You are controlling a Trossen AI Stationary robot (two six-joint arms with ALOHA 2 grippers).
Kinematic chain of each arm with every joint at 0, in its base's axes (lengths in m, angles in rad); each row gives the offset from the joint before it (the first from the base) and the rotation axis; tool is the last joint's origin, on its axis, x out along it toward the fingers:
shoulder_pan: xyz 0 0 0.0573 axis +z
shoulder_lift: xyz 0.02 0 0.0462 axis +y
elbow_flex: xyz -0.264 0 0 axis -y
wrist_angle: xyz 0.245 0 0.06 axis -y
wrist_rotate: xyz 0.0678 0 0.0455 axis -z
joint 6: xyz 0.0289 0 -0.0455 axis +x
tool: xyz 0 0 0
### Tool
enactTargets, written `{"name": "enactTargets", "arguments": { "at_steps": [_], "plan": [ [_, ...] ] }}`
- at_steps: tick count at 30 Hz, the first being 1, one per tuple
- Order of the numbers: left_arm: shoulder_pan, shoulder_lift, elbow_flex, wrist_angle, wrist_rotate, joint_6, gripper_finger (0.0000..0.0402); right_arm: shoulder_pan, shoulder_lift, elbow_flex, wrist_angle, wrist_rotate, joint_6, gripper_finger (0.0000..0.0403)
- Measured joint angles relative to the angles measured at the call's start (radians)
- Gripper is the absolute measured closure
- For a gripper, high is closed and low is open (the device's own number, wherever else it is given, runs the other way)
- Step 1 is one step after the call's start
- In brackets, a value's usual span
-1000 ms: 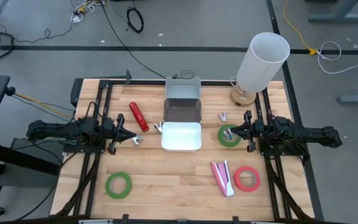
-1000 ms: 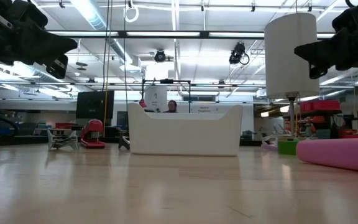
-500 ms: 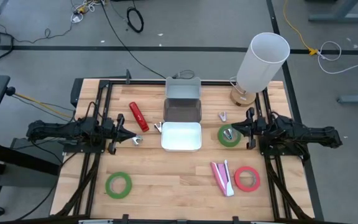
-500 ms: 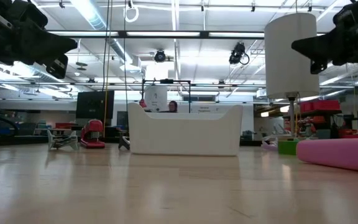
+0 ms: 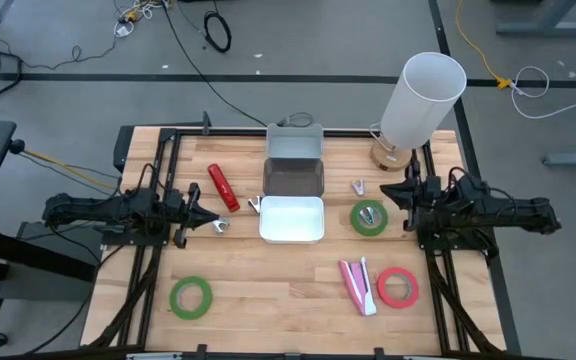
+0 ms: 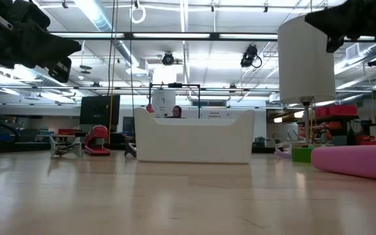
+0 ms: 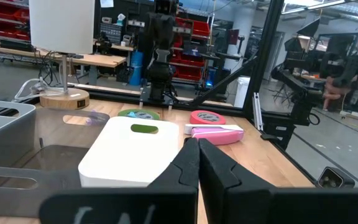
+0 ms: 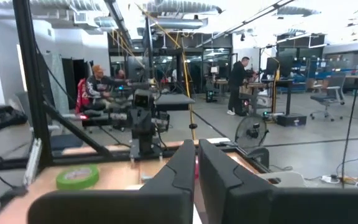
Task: Pick and place Stapler, Stapler remover, tape
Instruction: Put the purple staple remover in the white bin
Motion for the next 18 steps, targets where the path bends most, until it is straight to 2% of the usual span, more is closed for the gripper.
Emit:
{"name": "enactTargets", "arguments": {
  "at_steps": [18],
  "plan": [
    [0.0, 0.0, 0.0, 0.0, 0.0, 0.0, 0.0399, 0.001, 0.312, 0.37, 0.0, -0.003, 0.008, 0.0399]
  ]
}}
